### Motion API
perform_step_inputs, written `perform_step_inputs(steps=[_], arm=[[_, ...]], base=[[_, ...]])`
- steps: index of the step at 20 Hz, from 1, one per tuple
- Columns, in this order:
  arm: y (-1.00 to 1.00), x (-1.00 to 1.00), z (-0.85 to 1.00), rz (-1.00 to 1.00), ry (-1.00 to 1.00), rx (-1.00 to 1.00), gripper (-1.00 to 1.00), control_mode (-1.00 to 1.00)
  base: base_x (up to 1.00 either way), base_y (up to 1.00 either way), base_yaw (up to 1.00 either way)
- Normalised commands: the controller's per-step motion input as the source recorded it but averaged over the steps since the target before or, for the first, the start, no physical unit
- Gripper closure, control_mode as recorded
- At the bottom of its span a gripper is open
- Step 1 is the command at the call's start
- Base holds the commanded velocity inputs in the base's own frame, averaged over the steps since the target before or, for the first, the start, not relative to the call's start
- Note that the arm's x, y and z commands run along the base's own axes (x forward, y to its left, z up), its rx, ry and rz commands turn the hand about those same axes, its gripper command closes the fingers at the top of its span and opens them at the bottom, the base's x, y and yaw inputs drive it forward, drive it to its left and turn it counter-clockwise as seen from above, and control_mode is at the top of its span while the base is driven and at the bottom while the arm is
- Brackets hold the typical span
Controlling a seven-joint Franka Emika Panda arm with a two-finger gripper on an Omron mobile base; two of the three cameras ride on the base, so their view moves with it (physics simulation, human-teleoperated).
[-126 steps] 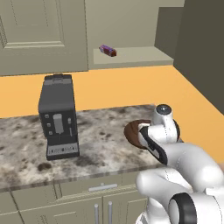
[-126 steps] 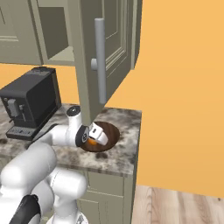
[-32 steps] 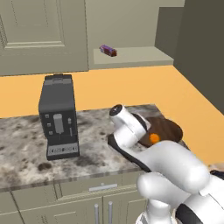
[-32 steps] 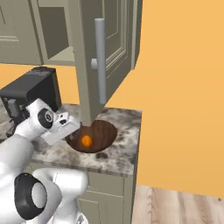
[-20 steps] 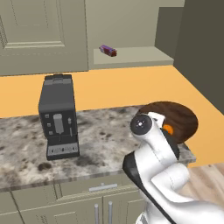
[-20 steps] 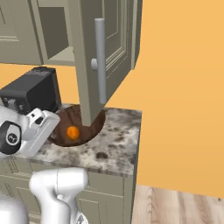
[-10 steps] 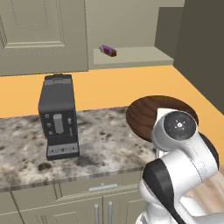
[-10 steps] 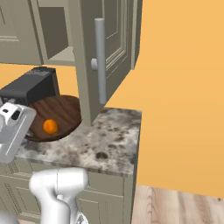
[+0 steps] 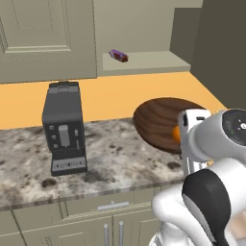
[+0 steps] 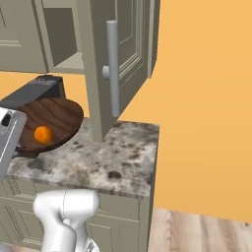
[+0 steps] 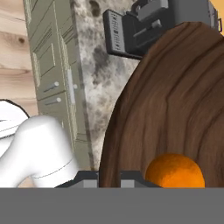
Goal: Pick the tangerine from the cabinet and place it in the bowl. Then pick the bowl and place it in the sink. Then turn on the sink facuet.
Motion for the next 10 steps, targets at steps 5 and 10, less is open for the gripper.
perform_step_inputs(steps=[5,10], arm=[[-0.03,-0.05,0.03,0.13,0.02,0.04,1.0,-1.0],[0.0,-0.05,0.0,0.0,0.0,0.0,1.0,-1.0]], base=[[0.0,0.0,0.0],[0.0,0.0,0.0]])
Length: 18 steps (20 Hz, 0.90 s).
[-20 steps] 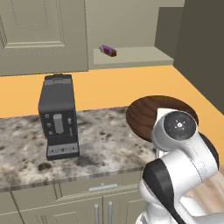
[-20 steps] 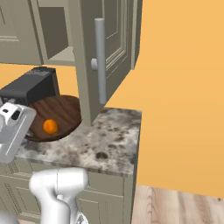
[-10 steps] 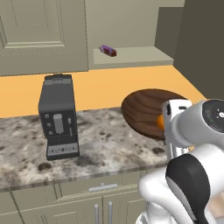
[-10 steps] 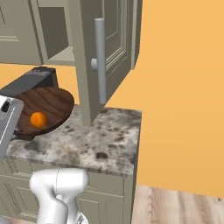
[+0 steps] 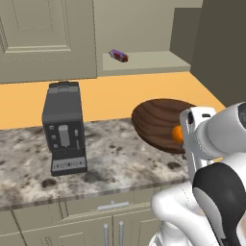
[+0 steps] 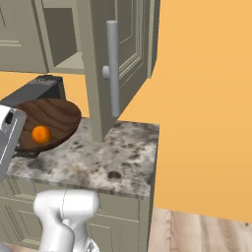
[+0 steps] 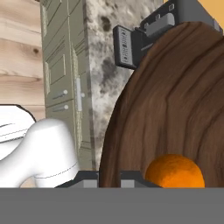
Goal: Pick the tangerine from the cabinet and place it in the bowl. Then pick the bowl and place it in the sink. Then turn on the sink facuet.
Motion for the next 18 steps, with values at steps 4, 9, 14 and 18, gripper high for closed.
perform_step_inputs(steps=[4,9,14,18], arm=[[-0.01,0.0,0.0,0.0,0.0,0.0,1.0,-1.0],[0.0,-0.02,0.0,0.0,0.0,0.0,1.0,1.0],[0.0,0.0,0.0,0.0,0.0,0.0,1.0,1.0],[0.0,0.0,0.0,0.0,0.0,0.0,1.0,1.0]], base=[[0.0,0.0,0.0],[-0.14,0.0,0.0],[-0.54,0.0,0.0],[-0.63,0.07,0.0]])
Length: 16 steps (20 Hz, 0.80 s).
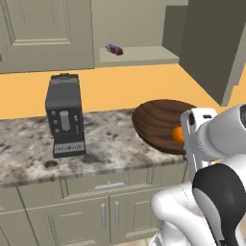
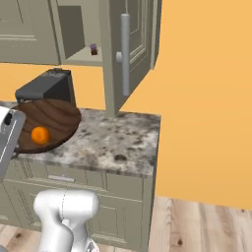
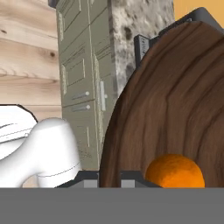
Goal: Pick the tangerine from the cabinet and place it in the bowl. Then pick the bowl and place it in the sink. Then turn on the sink facuet.
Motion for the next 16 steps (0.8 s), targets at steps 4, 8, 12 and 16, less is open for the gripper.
perform_step_inputs(steps=[4,8,12,16], arm=[[0.0,0.0,0.0,0.0,0.0,0.0,1.0,1.0],[0.0,0.0,0.0,0.0,0.0,0.0,1.0,1.0],[0.0,0.0,0.0,0.0,0.0,0.0,1.0,1.0],[0.0,0.0,0.0,0.0,0.0,0.0,1.0,1.0]], base=[[-0.5,0.46,0.0],[-0.31,0.85,0.0],[-0.15,1.0,0.0],[-0.08,1.0,0.0]])
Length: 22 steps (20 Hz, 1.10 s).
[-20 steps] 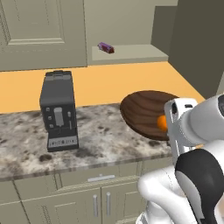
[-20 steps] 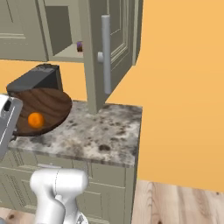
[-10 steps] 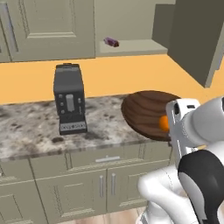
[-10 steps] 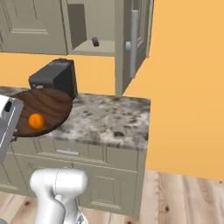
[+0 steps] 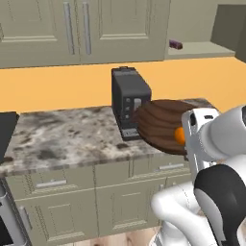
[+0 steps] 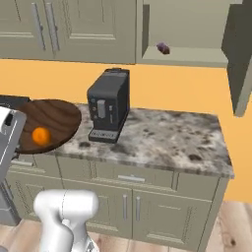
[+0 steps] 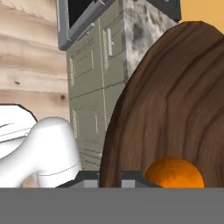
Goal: Pick the tangerine from the cabinet and place it in the bowl. Then pick the bowl and place it in the sink. Then turn on the sink facuet.
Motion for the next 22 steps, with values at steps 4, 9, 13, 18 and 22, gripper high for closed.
perform_step_inputs(steps=[4,9,13,18,22], arm=[[0.0,0.0,0.0,0.0,0.0,0.0,1.0,1.0],[0.0,0.0,0.0,0.0,0.0,0.0,1.0,1.0],[0.0,0.0,0.0,0.0,0.0,0.0,1.0,1.0],[0.0,0.0,0.0,0.0,0.0,0.0,1.0,1.0],[0.0,0.0,0.0,0.0,0.0,0.0,1.0,1.0]], base=[[-0.1,1.0,0.0],[-0.14,0.98,0.0],[-0.14,0.71,0.17],[-0.06,0.13,0.69],[-0.01,0.0,0.77]])
